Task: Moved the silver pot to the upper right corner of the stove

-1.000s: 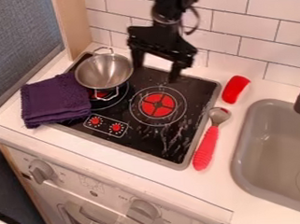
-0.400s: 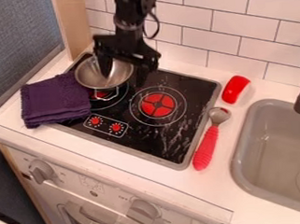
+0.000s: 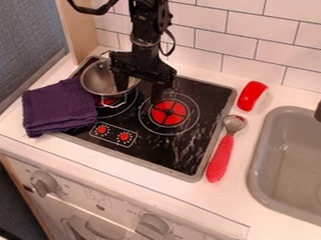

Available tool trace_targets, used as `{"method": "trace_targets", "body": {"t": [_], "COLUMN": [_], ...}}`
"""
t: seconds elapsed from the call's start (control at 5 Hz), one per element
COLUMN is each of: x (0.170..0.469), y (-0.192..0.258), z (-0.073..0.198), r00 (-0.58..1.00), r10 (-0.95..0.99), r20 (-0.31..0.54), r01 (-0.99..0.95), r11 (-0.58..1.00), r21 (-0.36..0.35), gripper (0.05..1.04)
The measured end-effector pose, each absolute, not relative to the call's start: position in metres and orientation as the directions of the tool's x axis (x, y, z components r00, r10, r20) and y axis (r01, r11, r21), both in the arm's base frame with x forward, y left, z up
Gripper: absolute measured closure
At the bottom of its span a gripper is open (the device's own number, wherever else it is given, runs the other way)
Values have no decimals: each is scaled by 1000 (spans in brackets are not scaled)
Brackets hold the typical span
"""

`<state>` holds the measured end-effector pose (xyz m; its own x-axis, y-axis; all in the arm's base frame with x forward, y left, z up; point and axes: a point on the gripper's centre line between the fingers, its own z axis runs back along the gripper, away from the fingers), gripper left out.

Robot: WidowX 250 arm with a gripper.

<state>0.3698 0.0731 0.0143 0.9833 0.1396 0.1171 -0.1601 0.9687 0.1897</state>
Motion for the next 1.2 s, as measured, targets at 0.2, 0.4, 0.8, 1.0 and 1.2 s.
{"method": "trace_targets", "body": {"t": [0.2,0.4,0.8,1.0,1.2], "x": [376,378,375,373,373], "y": [76,78,72,71,70], "z": [16,14,15,17,21], "r00": [984,982,981,981,981], "r10": [125,140,131,124,114], "r20": [123,124,141,149,159], "r01": [-151,-167,-161,-154,-146], "r11": [960,955,960,965,967], "r21": [235,246,228,211,210], "gripper": [411,714,972,995,998]}}
